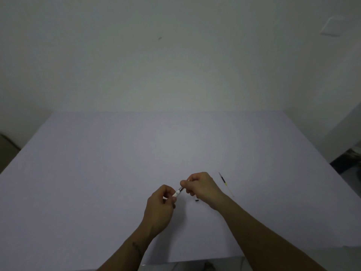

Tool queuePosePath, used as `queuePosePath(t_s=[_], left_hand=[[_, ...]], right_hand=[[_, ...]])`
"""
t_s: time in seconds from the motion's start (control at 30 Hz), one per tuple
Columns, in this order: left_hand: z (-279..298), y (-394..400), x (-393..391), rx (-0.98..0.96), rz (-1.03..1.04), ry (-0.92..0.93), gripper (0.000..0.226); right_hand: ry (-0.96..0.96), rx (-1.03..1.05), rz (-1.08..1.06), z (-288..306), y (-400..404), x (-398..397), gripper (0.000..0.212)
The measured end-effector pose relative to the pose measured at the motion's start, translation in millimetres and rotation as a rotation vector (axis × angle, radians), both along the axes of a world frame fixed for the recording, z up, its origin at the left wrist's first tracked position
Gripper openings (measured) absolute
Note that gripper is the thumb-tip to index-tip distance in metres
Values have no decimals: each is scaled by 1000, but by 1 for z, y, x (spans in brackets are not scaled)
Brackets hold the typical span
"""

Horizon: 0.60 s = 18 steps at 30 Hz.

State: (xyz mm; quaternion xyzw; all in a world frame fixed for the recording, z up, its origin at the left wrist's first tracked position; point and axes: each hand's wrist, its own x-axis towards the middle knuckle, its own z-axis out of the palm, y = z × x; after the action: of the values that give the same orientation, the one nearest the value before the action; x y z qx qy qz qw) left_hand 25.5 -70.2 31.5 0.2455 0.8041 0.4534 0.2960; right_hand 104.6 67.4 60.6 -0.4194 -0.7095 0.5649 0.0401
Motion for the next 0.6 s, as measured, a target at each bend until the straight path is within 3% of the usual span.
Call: queuePosePath(t_s=[0.13,0.23,0.33,0.6], left_hand=[[3,0,0,-15,-2,7,7],[4,0,1,-19,11,5,8],[5,-1,3,-22,11,-5,7],[7,1,8,-7,2,-26,8]], right_hand=[[-31,50,12,-3,-3,2,28],[36,-113,-22,-1,-1,5,13],[139,-316,-61,-3,3,9,17],[171,-351,-92,-12,-1,10,3]])
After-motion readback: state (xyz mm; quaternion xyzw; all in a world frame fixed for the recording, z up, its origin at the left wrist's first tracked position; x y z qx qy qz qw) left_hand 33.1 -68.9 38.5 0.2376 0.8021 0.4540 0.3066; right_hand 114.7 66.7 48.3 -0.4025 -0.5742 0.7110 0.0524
